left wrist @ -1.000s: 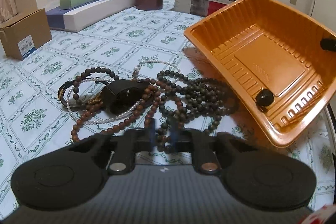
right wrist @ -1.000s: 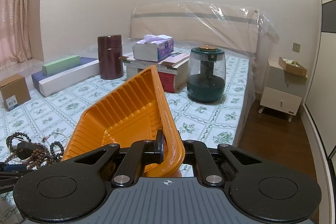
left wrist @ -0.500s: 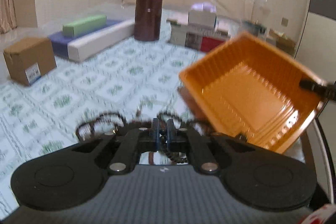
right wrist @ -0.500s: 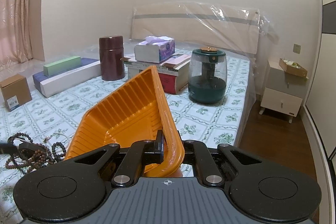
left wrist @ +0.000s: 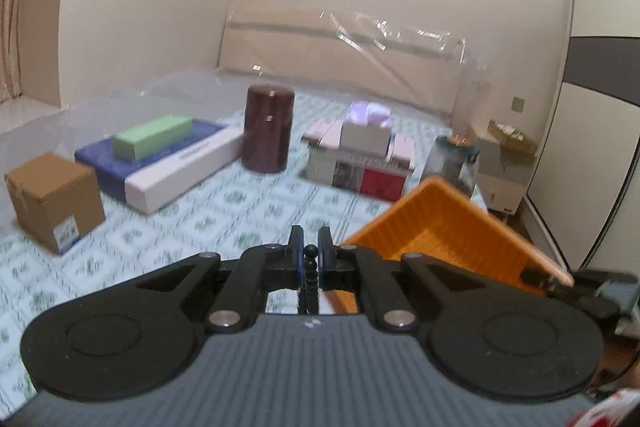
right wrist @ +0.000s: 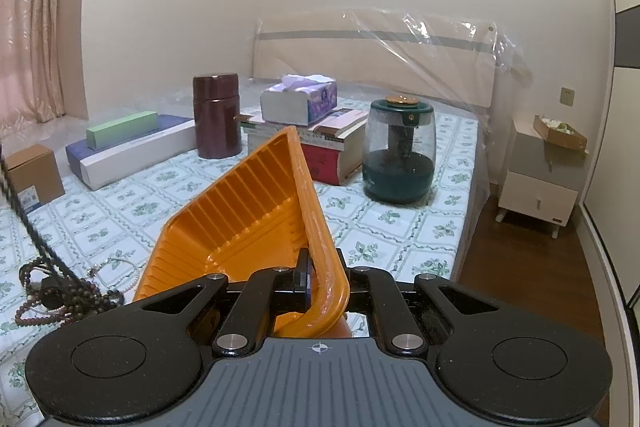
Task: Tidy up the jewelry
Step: 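Lift the dark bead necklace high with the left tool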
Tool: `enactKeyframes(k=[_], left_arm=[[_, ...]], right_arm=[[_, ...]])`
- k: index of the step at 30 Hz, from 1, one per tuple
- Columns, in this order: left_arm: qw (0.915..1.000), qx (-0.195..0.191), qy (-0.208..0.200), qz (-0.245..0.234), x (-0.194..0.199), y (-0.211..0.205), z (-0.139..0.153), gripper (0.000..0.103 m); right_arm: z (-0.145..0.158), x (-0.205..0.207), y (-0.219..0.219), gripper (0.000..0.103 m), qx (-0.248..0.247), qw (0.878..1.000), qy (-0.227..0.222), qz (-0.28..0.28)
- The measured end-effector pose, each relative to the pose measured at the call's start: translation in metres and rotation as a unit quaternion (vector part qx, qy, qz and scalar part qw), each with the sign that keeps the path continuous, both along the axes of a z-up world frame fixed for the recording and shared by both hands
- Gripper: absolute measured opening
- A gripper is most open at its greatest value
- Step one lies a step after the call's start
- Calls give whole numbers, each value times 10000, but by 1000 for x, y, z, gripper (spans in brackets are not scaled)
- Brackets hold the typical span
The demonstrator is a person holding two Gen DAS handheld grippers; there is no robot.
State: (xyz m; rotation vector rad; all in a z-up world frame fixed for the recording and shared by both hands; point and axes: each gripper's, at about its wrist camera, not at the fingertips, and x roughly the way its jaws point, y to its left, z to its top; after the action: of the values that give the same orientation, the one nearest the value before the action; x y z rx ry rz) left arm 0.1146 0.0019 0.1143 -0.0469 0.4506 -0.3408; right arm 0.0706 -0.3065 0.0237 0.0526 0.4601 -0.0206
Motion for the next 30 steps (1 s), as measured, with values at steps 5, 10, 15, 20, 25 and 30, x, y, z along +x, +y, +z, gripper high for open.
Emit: enactKeyframes(k=[5,10,15,20,25,30], left_arm=[[9997,-38,-244,-82,1,-2,29,5],[9987,-93,-472,-169,3,-2,60,5],[9967,-166,-718,-353,8,-8,91,5],[9937,-160,-969,-535,14,-19,123,5],[9901,-206,-1179,-739,19,-34,151,5],[9855,-268,-1398,-924,23,-52,178,5]], right_arm=[[0,0,0,8,-2,10000,-7,0],[0,0,1,8,-17,10000,-25,1],[2,0,2,9,-23,10000,-41,8],[2,0,3,9,-21,10000,-48,11],[3,-1,4,9,-22,10000,-55,11],[4,0,4,9,-7,10000,-59,9]])
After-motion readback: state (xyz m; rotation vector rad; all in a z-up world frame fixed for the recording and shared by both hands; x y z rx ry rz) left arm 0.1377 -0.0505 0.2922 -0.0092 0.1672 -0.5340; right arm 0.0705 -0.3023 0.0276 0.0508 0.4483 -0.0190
